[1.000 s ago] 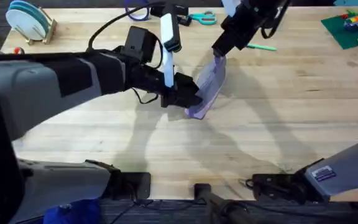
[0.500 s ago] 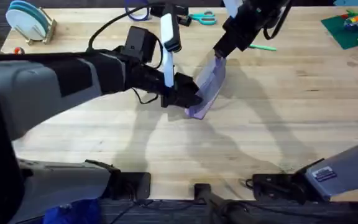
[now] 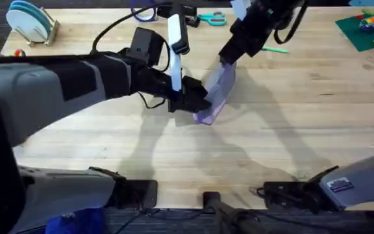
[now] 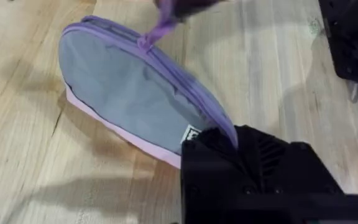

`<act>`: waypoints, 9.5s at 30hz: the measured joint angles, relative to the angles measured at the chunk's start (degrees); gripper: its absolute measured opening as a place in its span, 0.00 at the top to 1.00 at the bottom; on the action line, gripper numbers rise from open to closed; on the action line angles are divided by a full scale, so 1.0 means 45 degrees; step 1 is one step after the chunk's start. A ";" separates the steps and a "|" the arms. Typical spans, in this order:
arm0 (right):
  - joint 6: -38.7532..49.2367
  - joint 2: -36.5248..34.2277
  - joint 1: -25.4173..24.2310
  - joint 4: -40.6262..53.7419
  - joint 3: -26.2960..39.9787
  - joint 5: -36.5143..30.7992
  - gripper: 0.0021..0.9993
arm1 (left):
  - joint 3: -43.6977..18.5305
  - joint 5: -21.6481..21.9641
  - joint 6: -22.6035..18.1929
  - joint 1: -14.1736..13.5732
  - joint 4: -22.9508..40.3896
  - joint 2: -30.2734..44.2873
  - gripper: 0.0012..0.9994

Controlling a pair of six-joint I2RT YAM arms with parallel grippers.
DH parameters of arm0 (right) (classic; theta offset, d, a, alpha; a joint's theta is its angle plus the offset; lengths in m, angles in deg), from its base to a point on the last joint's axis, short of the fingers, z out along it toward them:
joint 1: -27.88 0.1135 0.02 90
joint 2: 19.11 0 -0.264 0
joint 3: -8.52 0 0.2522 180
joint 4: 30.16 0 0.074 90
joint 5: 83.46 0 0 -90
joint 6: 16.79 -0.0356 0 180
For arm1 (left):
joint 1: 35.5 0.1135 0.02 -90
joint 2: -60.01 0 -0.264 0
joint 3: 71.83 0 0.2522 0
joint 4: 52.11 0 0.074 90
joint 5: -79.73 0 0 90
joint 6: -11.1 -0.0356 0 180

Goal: Unzip the bag, pick up the pens from the table one at a time and place them inside, then zip the bag closed.

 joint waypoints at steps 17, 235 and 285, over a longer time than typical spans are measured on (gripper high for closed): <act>-0.0004 0.0724 0.1251 0.0337 0.0000 -0.0074 0.97 | 0.0000 0.0005 0.0000 0.0000 -0.0010 0.0000 0.96; -0.6434 0.3948 0.4004 -0.7249 -0.7868 -0.2381 0.97 | 0.0000 -0.0243 -0.0068 -0.0029 0.0136 0.0000 0.96; -0.6809 0.6177 0.1498 -0.5282 -0.7868 -0.3023 0.00 | 0.0117 -0.0369 -0.0112 -0.0058 -0.0306 0.0000 0.73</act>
